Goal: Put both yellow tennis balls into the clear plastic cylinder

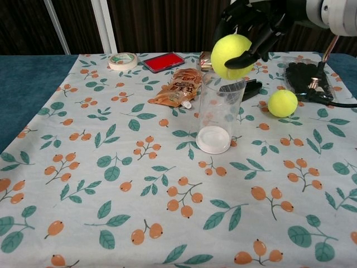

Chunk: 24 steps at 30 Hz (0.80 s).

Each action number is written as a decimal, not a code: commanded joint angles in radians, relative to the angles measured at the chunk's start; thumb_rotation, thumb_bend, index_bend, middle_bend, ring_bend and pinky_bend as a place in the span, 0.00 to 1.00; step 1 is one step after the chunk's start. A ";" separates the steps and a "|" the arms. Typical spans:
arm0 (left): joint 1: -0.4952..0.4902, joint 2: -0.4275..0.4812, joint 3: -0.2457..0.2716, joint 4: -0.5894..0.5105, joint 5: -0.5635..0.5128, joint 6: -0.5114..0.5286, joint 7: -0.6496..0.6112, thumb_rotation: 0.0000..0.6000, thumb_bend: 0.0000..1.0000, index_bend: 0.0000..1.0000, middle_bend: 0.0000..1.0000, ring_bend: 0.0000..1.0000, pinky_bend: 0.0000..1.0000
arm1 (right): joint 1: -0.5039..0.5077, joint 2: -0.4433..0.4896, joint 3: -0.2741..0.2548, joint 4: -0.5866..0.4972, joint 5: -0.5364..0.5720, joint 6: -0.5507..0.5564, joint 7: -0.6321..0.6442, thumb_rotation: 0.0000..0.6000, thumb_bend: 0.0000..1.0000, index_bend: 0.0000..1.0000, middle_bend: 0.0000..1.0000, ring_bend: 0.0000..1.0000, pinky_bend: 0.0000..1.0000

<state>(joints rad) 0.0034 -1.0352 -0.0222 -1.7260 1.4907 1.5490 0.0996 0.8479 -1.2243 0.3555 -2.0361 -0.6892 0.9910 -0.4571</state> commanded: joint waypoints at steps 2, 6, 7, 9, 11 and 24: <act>0.000 0.000 0.000 -0.001 0.001 0.001 0.001 1.00 0.04 0.05 0.00 0.00 0.14 | 0.019 0.017 -0.021 -0.001 0.027 -0.018 -0.013 1.00 0.35 0.28 0.24 0.32 0.00; 0.001 0.000 0.000 0.000 0.001 0.002 0.001 1.00 0.04 0.05 0.00 0.00 0.14 | 0.033 0.034 -0.030 -0.006 0.055 -0.037 -0.008 1.00 0.26 0.21 0.16 0.26 0.00; 0.001 0.000 0.000 0.000 0.001 0.002 0.001 1.00 0.04 0.05 0.00 0.00 0.14 | 0.036 0.036 -0.032 -0.006 0.058 -0.038 -0.007 1.00 0.25 0.20 0.15 0.24 0.00; 0.000 0.000 0.000 0.000 0.000 0.000 0.002 1.00 0.04 0.05 0.00 0.00 0.14 | 0.040 0.039 -0.035 -0.006 0.063 -0.036 -0.004 1.00 0.24 0.19 0.13 0.23 0.00; 0.000 0.000 0.000 0.000 0.000 0.000 0.002 1.00 0.04 0.05 0.00 0.00 0.14 | 0.042 0.041 -0.036 -0.003 0.068 -0.030 0.000 1.00 0.24 0.19 0.12 0.21 0.00; 0.001 0.000 0.003 -0.002 0.003 -0.001 0.001 1.00 0.04 0.05 0.00 0.00 0.14 | 0.012 0.003 -0.028 0.174 0.047 0.146 0.054 1.00 0.24 0.19 0.12 0.20 0.00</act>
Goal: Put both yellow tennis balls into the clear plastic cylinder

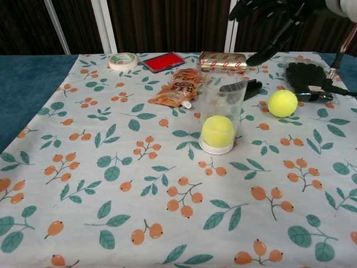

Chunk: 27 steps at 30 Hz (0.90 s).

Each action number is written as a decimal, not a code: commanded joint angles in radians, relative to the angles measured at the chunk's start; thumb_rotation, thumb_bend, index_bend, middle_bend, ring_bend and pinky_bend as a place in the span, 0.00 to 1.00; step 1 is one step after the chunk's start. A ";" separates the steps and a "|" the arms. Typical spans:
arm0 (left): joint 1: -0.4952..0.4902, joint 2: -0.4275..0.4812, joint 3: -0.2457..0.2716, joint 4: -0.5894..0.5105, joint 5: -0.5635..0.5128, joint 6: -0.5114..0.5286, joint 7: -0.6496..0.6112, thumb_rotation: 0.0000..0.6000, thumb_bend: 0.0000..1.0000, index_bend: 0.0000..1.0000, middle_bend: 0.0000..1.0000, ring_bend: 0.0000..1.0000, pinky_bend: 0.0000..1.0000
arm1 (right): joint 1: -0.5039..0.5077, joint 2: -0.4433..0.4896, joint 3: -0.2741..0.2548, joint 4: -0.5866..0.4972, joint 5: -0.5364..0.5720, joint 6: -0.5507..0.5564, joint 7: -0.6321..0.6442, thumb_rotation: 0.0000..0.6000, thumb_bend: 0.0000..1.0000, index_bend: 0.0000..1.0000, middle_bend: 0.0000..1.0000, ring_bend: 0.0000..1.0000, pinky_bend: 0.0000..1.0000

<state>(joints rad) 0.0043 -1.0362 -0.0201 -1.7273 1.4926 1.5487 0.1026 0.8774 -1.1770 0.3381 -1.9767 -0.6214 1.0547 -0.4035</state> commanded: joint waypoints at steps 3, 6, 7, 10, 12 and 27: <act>0.000 0.000 -0.001 0.001 -0.001 -0.001 -0.002 1.00 0.04 0.05 0.00 0.00 0.14 | -0.041 -0.068 -0.030 0.195 0.000 0.078 0.027 1.00 0.24 0.19 0.12 0.20 0.00; -0.001 0.001 -0.002 0.001 -0.005 -0.003 -0.002 1.00 0.04 0.05 0.00 0.00 0.14 | -0.051 -0.090 -0.057 0.284 0.022 0.016 0.050 1.00 0.24 0.19 0.12 0.20 0.00; -0.001 0.000 -0.002 0.001 -0.004 -0.003 -0.001 1.00 0.04 0.05 0.00 0.00 0.14 | -0.052 -0.099 -0.065 0.308 0.023 0.001 0.053 1.00 0.24 0.19 0.12 0.20 0.00; 0.000 -0.001 -0.002 0.000 -0.003 0.000 0.003 1.00 0.04 0.05 0.00 0.00 0.14 | -0.054 -0.146 -0.090 0.397 0.011 -0.039 0.066 1.00 0.24 0.19 0.12 0.19 0.00; 0.000 -0.001 -0.002 0.000 -0.004 0.001 0.003 1.00 0.04 0.05 0.00 0.00 0.14 | -0.051 -0.181 -0.105 0.458 -0.005 -0.054 0.063 1.00 0.24 0.19 0.12 0.19 0.00; -0.003 -0.006 -0.003 0.006 -0.008 -0.006 0.010 1.00 0.04 0.05 0.00 0.00 0.14 | -0.018 -0.347 -0.126 0.711 0.014 -0.176 0.041 1.00 0.24 0.19 0.12 0.19 0.00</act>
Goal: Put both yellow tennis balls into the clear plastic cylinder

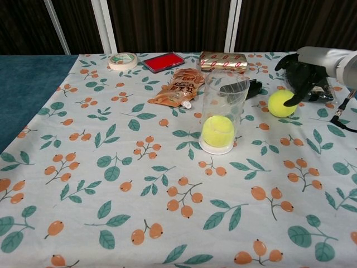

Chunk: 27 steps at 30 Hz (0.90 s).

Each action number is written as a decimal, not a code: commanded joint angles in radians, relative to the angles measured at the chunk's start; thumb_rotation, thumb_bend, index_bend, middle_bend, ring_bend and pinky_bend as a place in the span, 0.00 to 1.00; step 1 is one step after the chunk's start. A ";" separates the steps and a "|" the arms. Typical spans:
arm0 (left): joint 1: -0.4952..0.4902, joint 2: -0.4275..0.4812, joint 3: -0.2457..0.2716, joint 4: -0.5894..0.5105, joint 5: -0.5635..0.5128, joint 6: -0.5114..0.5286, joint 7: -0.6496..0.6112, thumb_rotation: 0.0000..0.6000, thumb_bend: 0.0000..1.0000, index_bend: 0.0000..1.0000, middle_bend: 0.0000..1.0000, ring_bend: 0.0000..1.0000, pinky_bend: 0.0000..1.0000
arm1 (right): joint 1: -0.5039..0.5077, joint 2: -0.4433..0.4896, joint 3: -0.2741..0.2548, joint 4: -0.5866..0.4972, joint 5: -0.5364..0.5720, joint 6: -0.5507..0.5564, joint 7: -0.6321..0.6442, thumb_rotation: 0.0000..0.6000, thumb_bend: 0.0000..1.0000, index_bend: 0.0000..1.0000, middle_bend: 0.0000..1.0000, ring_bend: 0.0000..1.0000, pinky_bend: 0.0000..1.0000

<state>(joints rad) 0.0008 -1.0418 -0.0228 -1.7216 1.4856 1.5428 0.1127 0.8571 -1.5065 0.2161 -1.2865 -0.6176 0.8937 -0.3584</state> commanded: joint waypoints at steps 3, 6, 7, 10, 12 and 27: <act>0.000 0.000 -0.001 0.001 -0.004 -0.001 0.000 1.00 0.04 0.05 0.00 0.00 0.14 | 0.001 -0.042 -0.009 0.056 0.007 -0.022 -0.008 1.00 0.24 0.19 0.12 0.19 0.00; -0.001 0.000 -0.001 0.001 -0.005 -0.003 0.001 1.00 0.04 0.05 0.00 0.00 0.14 | 0.002 -0.065 -0.012 0.097 0.007 -0.035 -0.009 1.00 0.24 0.20 0.12 0.19 0.00; -0.001 -0.001 -0.001 0.001 -0.005 -0.003 0.001 1.00 0.04 0.05 0.00 0.00 0.14 | 0.003 -0.074 -0.012 0.114 0.006 -0.039 -0.009 1.00 0.24 0.21 0.12 0.19 0.00; -0.002 -0.001 -0.001 0.002 -0.005 -0.004 0.003 1.00 0.04 0.05 0.00 0.00 0.14 | 0.006 -0.107 -0.009 0.181 -0.006 -0.060 0.002 1.00 0.24 0.24 0.12 0.21 0.00; -0.002 -0.002 -0.002 0.002 -0.008 -0.005 0.004 1.00 0.04 0.05 0.00 0.00 0.14 | 0.007 -0.123 -0.005 0.214 -0.015 -0.071 0.010 1.00 0.24 0.27 0.14 0.24 0.00; -0.006 -0.003 -0.004 0.004 -0.016 -0.013 0.008 1.00 0.04 0.05 0.00 0.00 0.14 | 0.005 -0.168 0.012 0.303 -0.073 -0.126 0.037 1.00 0.47 0.45 0.38 0.52 0.05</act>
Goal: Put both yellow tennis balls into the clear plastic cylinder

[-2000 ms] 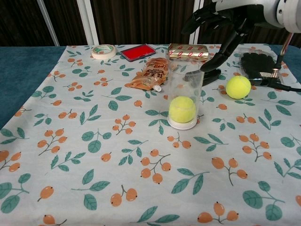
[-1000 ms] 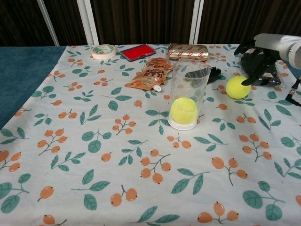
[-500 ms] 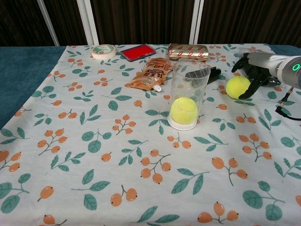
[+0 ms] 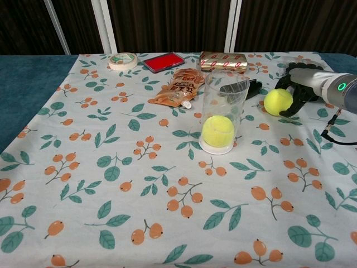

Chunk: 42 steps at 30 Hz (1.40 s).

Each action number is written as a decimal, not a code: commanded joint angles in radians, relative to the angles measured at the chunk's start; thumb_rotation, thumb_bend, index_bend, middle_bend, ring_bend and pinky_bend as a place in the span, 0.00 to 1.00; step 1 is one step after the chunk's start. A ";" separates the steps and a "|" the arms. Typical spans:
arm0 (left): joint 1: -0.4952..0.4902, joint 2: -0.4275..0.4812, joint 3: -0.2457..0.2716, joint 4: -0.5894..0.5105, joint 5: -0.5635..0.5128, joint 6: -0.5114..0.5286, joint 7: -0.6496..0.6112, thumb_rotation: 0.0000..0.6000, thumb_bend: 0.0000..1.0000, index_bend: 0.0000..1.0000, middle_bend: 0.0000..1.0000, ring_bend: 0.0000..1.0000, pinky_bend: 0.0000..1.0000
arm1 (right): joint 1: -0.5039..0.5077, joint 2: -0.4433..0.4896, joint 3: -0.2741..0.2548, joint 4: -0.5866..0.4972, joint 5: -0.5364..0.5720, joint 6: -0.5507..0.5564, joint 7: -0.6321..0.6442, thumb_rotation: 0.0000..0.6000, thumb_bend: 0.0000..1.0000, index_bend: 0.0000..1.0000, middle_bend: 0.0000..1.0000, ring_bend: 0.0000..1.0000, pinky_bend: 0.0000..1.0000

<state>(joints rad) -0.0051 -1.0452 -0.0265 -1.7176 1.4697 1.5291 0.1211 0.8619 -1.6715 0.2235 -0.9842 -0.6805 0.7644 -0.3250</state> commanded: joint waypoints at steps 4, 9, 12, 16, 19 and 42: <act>0.001 0.002 0.000 0.000 0.000 0.002 -0.005 1.00 0.04 0.05 0.00 0.00 0.14 | -0.001 -0.003 0.015 -0.008 -0.032 0.014 0.014 1.00 0.50 0.52 0.45 0.56 0.19; 0.001 0.005 -0.002 0.000 -0.004 0.001 -0.011 1.00 0.04 0.05 0.00 0.00 0.14 | -0.003 0.025 0.047 -0.047 -0.051 0.036 0.034 1.00 0.50 0.53 0.45 0.56 0.32; 0.001 0.007 -0.002 -0.001 -0.004 0.002 -0.014 1.00 0.04 0.05 0.00 0.00 0.14 | -0.002 0.062 0.075 -0.091 -0.051 0.046 0.043 1.00 0.50 0.54 0.45 0.56 0.39; 0.002 0.008 -0.001 -0.002 -0.001 0.003 -0.017 1.00 0.04 0.05 0.00 0.00 0.14 | 0.000 0.138 0.118 -0.188 -0.046 0.061 0.050 1.00 0.50 0.54 0.45 0.56 0.47; 0.002 0.009 -0.001 -0.003 -0.001 0.003 -0.018 1.00 0.04 0.05 0.00 0.00 0.14 | -0.001 0.201 0.150 -0.283 -0.042 0.070 0.056 1.00 0.50 0.54 0.45 0.56 0.20; 0.005 0.018 -0.002 -0.013 -0.012 0.003 -0.021 1.00 0.04 0.05 0.00 0.00 0.14 | -0.062 0.520 0.142 -0.971 -0.176 0.202 -0.006 1.00 0.50 0.54 0.45 0.56 0.01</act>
<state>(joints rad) 0.0004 -1.0273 -0.0289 -1.7301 1.4578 1.5322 0.1000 0.8078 -1.1663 0.3780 -1.9332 -0.8409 0.9555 -0.3250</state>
